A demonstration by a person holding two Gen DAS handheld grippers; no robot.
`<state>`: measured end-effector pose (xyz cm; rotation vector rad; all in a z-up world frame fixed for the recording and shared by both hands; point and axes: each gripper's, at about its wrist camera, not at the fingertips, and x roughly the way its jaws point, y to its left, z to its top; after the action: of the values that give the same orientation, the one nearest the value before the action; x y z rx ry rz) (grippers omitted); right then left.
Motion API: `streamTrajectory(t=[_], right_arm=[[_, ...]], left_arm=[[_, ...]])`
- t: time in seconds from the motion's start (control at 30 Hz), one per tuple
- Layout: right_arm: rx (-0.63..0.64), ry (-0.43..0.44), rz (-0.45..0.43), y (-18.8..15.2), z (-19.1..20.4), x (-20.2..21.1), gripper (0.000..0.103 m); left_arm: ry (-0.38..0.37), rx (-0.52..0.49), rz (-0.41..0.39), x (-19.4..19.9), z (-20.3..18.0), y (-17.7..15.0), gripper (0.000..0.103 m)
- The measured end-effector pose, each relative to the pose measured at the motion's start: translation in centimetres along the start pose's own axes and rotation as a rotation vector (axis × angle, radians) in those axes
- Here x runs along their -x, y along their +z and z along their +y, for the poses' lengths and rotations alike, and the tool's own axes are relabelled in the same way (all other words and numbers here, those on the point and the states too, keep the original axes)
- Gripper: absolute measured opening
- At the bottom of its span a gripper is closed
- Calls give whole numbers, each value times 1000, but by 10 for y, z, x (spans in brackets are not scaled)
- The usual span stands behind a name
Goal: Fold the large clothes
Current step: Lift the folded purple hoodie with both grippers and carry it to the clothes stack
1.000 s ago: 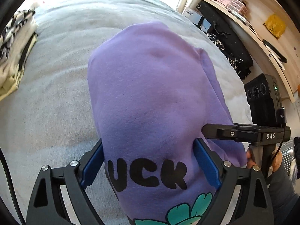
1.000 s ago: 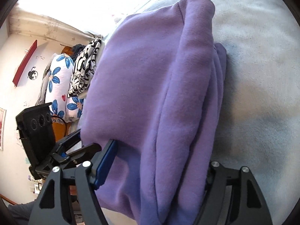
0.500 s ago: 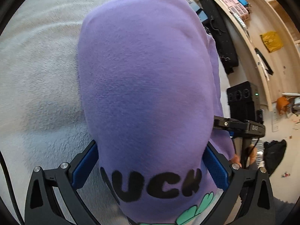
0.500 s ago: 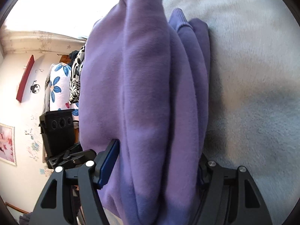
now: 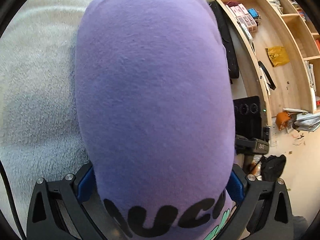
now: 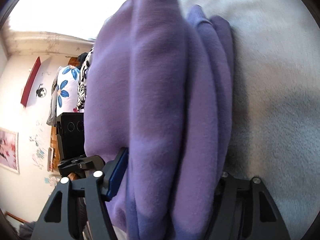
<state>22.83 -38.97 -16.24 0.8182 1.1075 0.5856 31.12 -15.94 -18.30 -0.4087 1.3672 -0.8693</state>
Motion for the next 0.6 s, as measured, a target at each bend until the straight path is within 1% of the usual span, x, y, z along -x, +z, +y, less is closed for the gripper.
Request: streamTrajectory(t=[0.03, 0.07, 0.17, 0.3, 0.37, 0.5, 0.6], right_arm=[[20, -6, -11, -1, 7, 3, 58], [29, -14, -22, -1, 12, 5, 57], [45, -24, -45, -2, 30, 11, 57], [63, -28, -73, -6, 59, 14, 57], [76, -17, -78, -8, 77, 15, 57], [114, 11, -81, -10, 124, 7, 57], [150, 38, -75, -9, 164, -8, 57]], left_arm=[[8, -9, -17, 1, -4, 0, 102], [12, -14, -28, 10, -2, 2, 100], [33, -37, -77, 27, -20, 4, 98], [59, -53, -94, 57, -34, 4, 97], [65, -57, -103, 72, -41, 3, 97], [86, -38, -117, 118, -54, 2, 97], [111, -20, -140, 165, -57, -1, 98]])
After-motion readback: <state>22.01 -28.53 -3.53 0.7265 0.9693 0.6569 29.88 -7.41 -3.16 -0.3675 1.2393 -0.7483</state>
